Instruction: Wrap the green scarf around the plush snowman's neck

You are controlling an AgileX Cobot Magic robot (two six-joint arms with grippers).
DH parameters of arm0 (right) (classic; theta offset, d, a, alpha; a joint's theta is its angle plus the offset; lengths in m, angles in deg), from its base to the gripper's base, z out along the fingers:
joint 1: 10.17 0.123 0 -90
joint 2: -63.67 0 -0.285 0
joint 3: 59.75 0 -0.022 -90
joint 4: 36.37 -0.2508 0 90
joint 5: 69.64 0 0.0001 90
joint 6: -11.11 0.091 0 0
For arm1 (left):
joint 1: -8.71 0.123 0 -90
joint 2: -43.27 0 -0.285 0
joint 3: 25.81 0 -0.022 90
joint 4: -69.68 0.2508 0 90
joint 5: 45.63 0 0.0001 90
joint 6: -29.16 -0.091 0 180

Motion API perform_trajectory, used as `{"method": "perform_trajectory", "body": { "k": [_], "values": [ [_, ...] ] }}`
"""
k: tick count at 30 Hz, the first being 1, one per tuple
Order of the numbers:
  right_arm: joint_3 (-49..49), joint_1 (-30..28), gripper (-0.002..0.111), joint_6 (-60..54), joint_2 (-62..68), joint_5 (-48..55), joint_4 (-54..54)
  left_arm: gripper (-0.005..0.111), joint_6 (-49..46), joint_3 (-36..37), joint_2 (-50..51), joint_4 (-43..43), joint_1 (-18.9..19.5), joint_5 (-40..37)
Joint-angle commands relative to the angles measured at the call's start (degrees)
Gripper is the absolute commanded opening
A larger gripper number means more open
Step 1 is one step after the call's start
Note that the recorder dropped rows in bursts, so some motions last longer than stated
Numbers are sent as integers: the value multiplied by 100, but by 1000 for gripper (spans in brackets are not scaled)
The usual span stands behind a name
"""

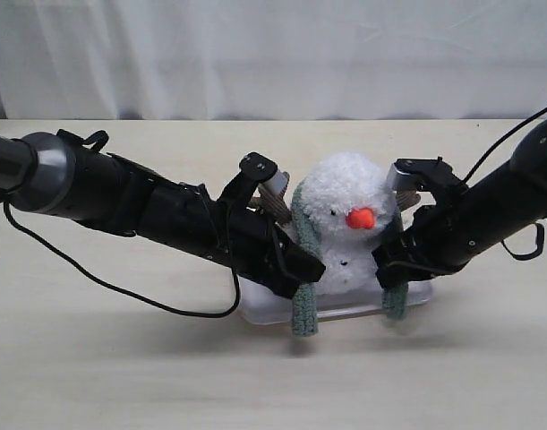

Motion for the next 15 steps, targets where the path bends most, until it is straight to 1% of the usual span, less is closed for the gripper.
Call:
{"method": "perform_trajectory", "body": {
  "k": [1,4,8,12,15],
  "values": [
    [-239,4,4,-23,-64,1133,-84,0,-95,-34,0,-90,-47,-74],
    [-310,4,4,10,-64,1755,-345,0,-95,-34,0,-134,-47,-74],
    [-310,4,4,-482,-64,2088,-906,0,-95,-34,0,-134,-47,-216],
    [-272,4,4,-589,-52,1946,-1046,0,-84,-34,0,-134,-47,-583],
    [-117,4,4,-589,19,1695,-1046,0,40,-34,0,-104,-47,-328]
  ]
}}
